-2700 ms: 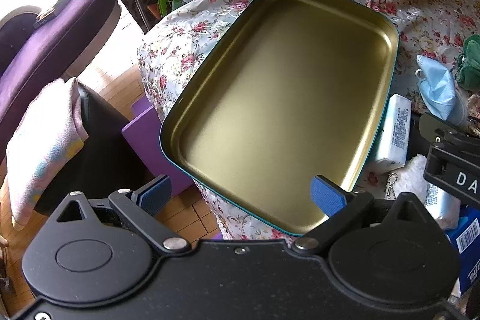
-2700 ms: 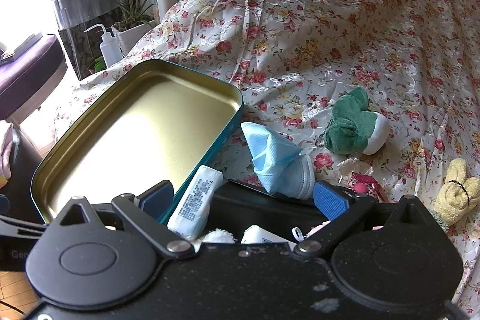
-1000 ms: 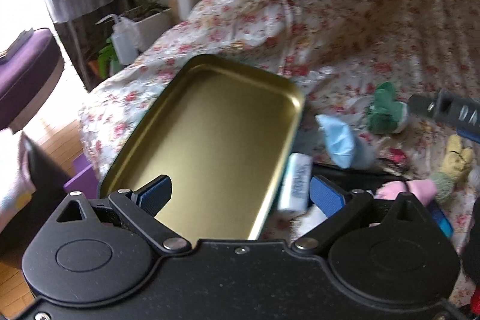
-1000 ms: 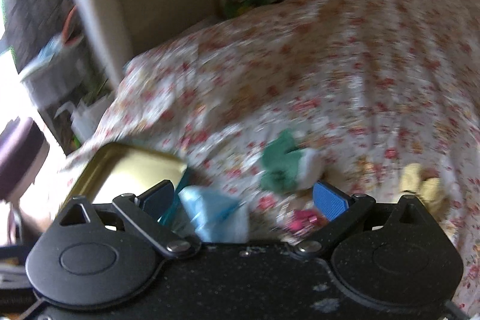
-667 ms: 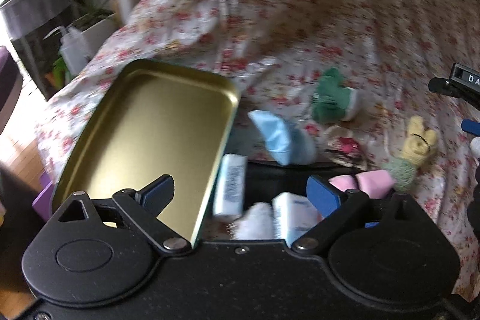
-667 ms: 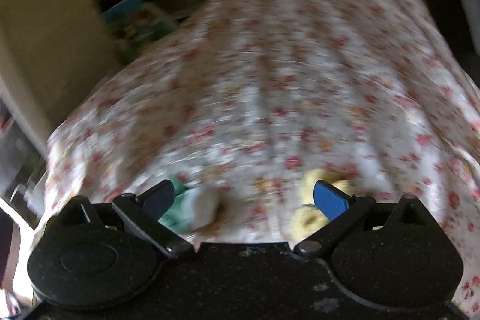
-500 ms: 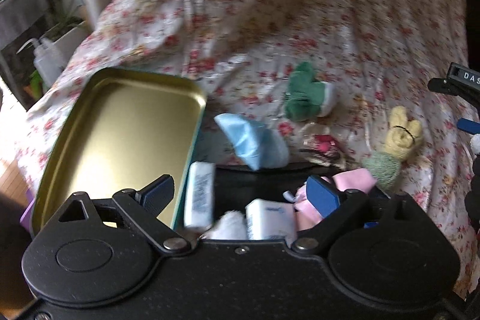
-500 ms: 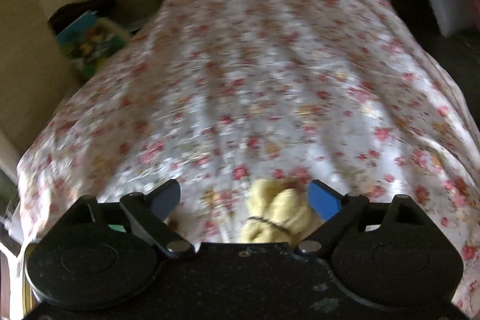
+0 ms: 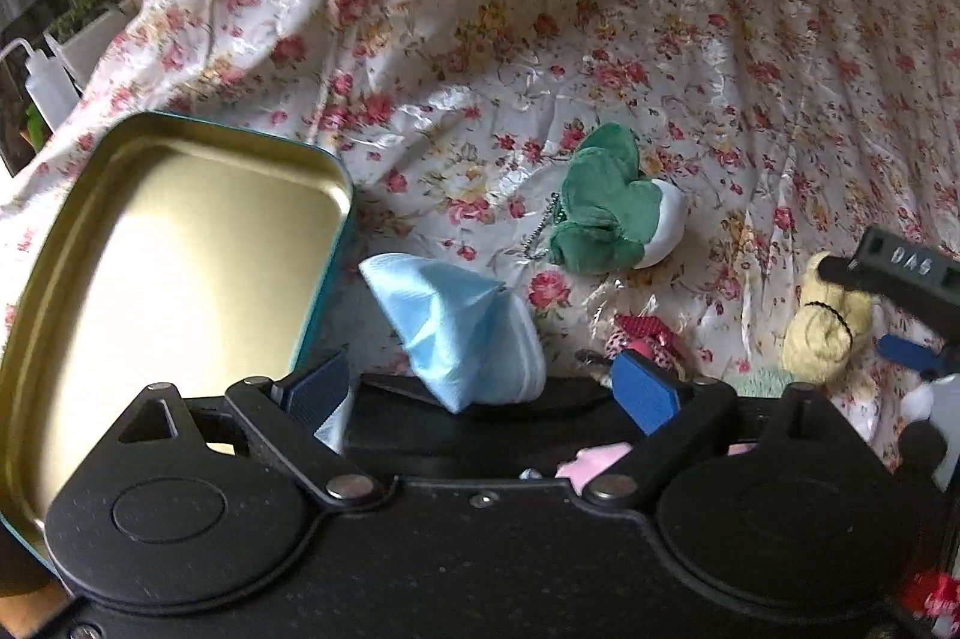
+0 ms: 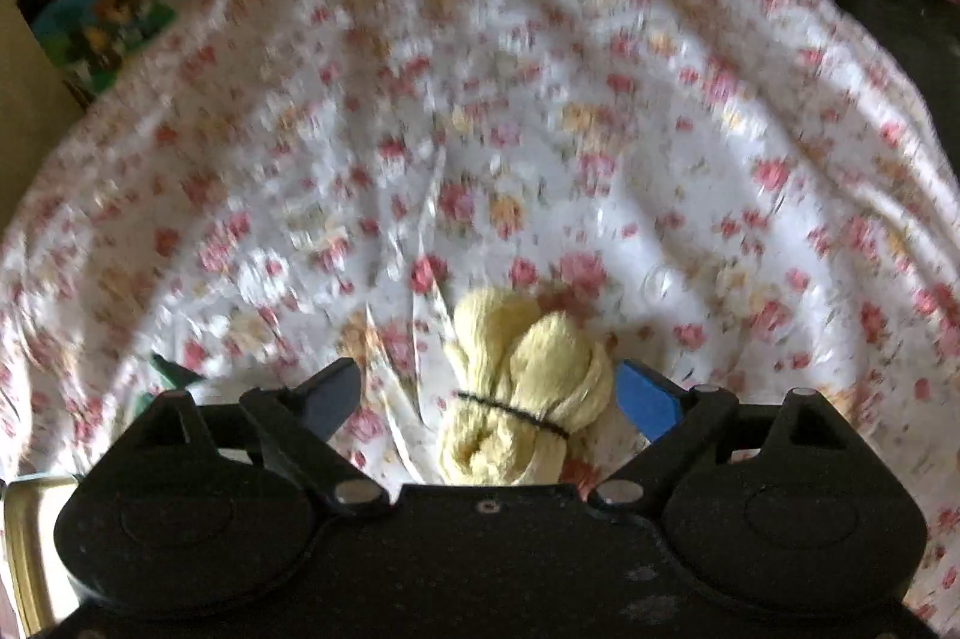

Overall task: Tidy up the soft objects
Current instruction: 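Grasp the blue face mask with the left tool while the right tool grasps the yellow towel bundle, then carry both items to the tin tray and open both tools to drop them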

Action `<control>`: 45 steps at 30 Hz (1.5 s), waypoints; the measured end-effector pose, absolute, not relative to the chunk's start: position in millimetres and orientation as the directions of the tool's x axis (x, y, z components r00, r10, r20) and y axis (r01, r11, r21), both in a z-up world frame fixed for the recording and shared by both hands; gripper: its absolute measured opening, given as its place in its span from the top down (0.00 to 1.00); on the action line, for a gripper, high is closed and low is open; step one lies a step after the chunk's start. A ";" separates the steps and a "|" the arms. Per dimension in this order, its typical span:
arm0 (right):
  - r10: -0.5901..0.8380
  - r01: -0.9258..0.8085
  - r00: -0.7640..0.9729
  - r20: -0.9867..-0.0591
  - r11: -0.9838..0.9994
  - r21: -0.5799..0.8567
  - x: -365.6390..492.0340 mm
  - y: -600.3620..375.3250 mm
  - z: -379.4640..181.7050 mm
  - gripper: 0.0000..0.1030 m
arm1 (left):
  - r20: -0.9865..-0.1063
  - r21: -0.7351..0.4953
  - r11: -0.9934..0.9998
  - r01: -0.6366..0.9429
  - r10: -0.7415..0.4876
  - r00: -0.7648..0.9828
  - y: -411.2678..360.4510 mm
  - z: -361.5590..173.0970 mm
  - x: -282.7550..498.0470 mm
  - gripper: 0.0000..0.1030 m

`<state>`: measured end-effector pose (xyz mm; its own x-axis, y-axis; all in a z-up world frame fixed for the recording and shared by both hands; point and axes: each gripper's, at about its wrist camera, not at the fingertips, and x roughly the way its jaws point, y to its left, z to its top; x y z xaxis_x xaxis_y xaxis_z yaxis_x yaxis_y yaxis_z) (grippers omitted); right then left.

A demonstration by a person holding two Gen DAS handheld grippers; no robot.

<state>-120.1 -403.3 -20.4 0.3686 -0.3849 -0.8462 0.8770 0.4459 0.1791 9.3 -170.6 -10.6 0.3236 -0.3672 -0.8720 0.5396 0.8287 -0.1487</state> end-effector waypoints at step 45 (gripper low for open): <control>-0.363 0.708 0.617 -0.699 0.643 0.292 -109.7 -347.9 16.9 0.60 | -0.850 -0.158 0.909 0.386 -0.324 0.416 -63.2 31.2 51.4 0.58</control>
<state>-109.7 -347.9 16.9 0.6169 -0.3625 -0.6986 0.7081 0.6430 0.2916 51.4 -63.2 31.2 0.4160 -0.3242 -0.8496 0.3856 0.9090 -0.1581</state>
